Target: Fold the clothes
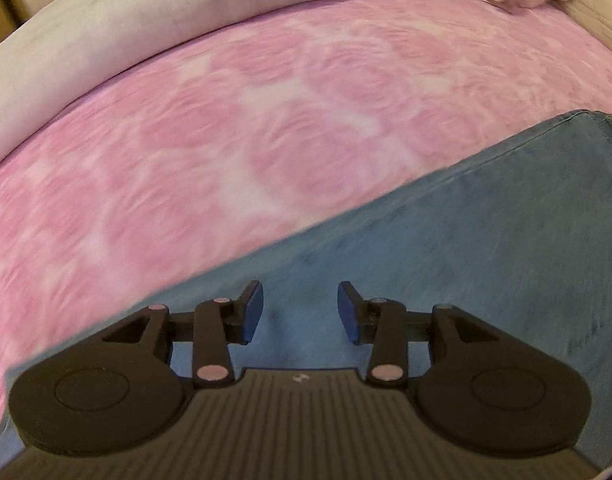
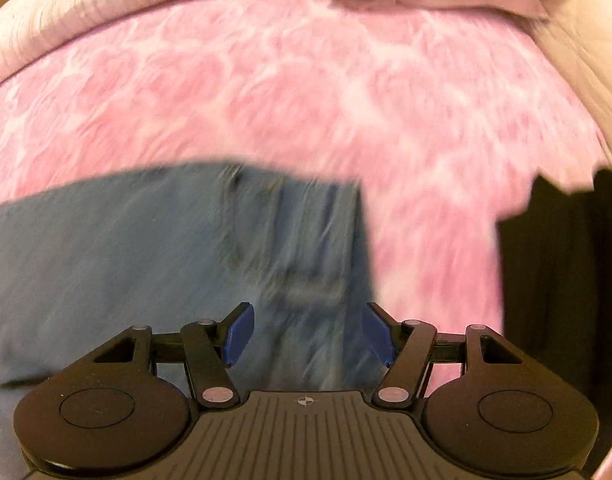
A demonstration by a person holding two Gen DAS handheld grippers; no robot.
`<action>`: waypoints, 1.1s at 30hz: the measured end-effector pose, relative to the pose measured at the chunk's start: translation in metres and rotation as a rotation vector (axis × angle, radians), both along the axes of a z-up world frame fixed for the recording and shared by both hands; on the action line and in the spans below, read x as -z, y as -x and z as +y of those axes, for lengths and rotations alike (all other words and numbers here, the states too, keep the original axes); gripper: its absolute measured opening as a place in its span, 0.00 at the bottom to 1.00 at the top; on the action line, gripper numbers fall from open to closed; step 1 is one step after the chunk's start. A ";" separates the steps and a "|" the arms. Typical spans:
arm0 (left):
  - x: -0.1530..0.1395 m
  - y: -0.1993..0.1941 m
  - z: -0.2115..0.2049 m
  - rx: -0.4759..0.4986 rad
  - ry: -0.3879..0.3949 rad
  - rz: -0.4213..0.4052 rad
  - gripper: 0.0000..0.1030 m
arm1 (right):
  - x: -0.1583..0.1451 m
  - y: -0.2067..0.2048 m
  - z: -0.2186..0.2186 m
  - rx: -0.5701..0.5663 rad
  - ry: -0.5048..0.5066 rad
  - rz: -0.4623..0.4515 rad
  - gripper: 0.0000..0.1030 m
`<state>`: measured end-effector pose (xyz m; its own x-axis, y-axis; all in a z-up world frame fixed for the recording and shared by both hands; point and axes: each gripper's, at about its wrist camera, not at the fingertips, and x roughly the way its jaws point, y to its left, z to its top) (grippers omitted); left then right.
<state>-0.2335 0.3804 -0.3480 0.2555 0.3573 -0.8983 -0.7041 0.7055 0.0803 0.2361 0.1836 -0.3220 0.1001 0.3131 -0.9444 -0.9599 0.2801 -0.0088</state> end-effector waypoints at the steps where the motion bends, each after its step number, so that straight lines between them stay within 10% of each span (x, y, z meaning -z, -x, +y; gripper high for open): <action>1: 0.005 -0.010 0.002 0.015 0.000 0.002 0.37 | 0.003 -0.013 0.008 -0.008 -0.006 0.007 0.62; 15: 0.045 -0.047 0.030 0.121 -0.001 0.072 0.64 | 0.044 -0.081 0.072 -0.125 -0.068 0.196 0.63; 18: 0.045 -0.043 0.028 0.119 0.053 0.023 0.33 | 0.047 -0.078 0.072 -0.166 -0.052 0.232 0.61; 22: 0.043 -0.057 0.014 0.228 -0.013 0.065 0.00 | 0.048 -0.072 0.072 -0.229 -0.041 0.260 0.24; 33: 0.022 -0.094 0.010 0.227 -0.379 0.078 0.02 | 0.032 -0.076 0.040 -0.104 -0.212 0.114 0.27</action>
<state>-0.1390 0.3909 -0.3704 0.3018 0.6080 -0.7343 -0.5163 0.7517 0.4102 0.3125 0.2240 -0.3538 -0.0465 0.5086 -0.8597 -0.9751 0.1637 0.1496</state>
